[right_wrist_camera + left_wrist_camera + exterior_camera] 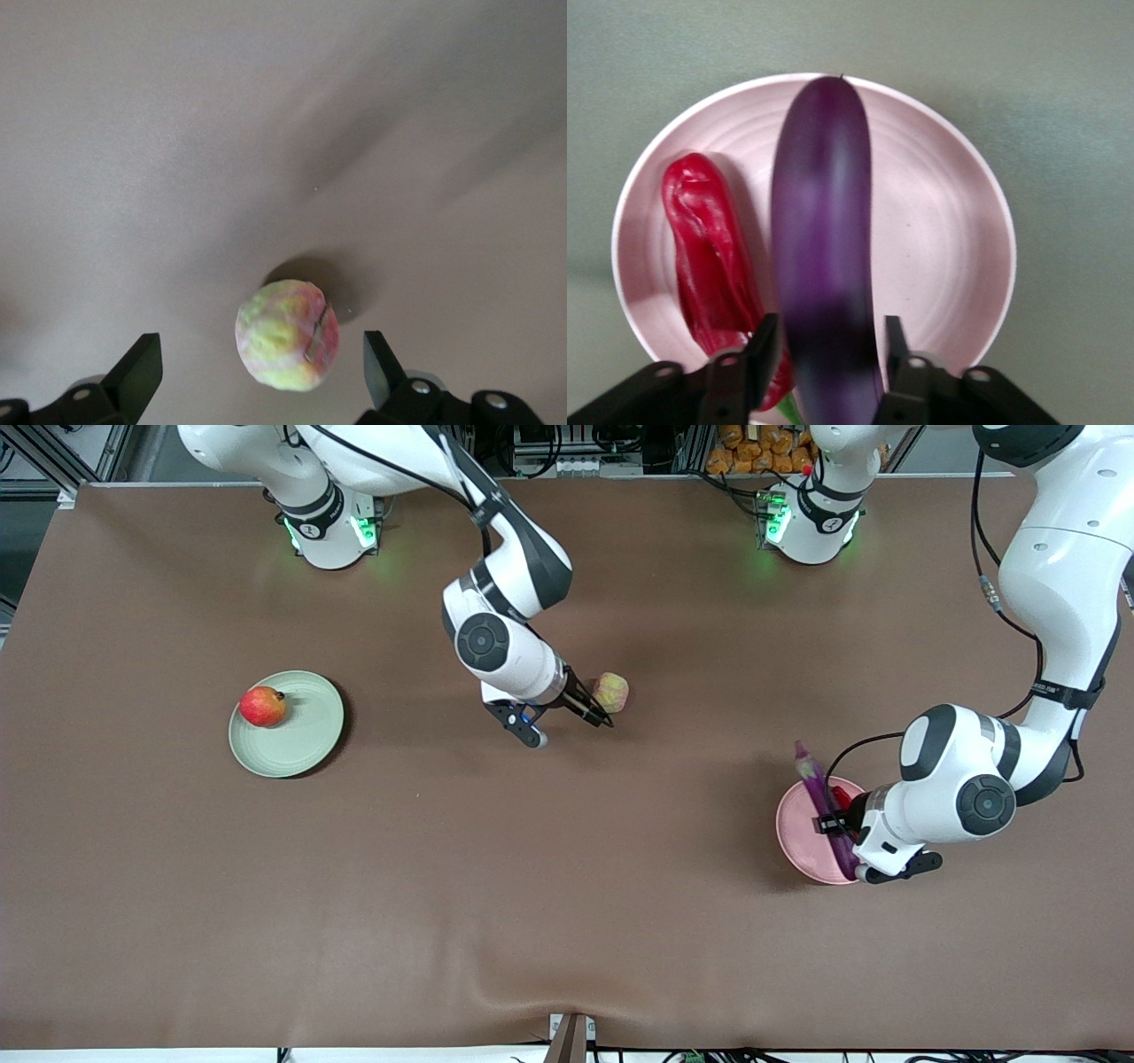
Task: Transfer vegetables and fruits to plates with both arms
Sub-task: 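Lay the eggplant on the pink plate while the right gripper grasps the yellow fruit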
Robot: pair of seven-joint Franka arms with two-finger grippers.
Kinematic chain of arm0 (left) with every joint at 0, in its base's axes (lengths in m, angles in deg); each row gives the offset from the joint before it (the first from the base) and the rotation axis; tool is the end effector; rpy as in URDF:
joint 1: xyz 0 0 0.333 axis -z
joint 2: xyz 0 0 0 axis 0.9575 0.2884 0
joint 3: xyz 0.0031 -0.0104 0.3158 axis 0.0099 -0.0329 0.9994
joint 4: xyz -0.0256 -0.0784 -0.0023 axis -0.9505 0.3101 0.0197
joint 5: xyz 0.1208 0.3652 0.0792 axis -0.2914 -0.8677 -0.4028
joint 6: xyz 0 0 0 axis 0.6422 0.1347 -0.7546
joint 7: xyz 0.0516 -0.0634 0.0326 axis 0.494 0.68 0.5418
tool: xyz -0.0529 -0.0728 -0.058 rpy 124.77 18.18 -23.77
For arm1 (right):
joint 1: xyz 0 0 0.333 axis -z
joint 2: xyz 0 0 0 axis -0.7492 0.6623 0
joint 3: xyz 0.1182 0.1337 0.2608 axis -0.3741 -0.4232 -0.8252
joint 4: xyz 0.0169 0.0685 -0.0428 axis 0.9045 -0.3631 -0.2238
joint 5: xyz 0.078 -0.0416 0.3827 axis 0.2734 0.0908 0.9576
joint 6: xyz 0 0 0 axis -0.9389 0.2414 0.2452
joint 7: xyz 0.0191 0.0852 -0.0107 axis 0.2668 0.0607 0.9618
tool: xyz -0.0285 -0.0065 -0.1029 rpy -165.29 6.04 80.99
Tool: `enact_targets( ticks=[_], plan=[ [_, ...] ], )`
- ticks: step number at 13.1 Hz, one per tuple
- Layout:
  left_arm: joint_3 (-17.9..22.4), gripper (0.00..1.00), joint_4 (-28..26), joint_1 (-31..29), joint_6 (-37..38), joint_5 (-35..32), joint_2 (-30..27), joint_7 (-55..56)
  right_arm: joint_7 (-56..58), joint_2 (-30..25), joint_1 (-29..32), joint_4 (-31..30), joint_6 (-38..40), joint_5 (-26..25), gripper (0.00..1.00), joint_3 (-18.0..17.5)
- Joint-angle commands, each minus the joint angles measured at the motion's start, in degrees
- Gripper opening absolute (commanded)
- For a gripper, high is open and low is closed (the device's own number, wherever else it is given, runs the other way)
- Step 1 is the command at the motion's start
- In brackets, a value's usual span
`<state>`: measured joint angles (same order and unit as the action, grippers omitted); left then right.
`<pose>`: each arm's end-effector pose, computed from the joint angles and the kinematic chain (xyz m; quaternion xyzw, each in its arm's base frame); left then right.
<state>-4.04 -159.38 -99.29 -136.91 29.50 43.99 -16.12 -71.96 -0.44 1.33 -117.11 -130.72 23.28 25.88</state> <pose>0.6741 -0.0687 0.2254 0.9907 0.1066 -0.0777 0.0319 0.4800 0.4932 0.2673 -0.9122 0.3635 0.1419 0.1250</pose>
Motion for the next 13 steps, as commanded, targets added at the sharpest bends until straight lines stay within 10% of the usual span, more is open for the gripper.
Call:
enact_targets(
  ticks=[1,5,7,9,13],
  plan=[
    [-0.4,1.0,0.03,-0.14,-0.22,0.29,0.09,-0.24,-1.91,2.79,-2.64,1.82,-4.58,-0.05,1.0,0.8],
    [-0.66,1.0,1.25,-0.84,0.48,0.2,-2.53,-0.86,-2.0,6.22,-4.58,2.61,-8.72,-0.23,1.0,0.89],
    [-0.66,1.0,1.44,-0.76,1.52,0.11,-7.7,-1.04,-2.09,6.83,-5.19,2.61,-8.91,-0.23,0.76,0.89],
    [-1.71,1.0,1.7,-0.93,2.76,0.72,-13.94,-4.61,-2.44,7.45,-5.45,2.61,-8.91,0.3,1.0,0.89],
    [-3.38,1.0,3.8,-1.02,8.45,7.89,-26.16,-7.63,-4.73,8.15,-6.95,2.61,-9.09,-0.23,1.0,0.98]
  ],
)
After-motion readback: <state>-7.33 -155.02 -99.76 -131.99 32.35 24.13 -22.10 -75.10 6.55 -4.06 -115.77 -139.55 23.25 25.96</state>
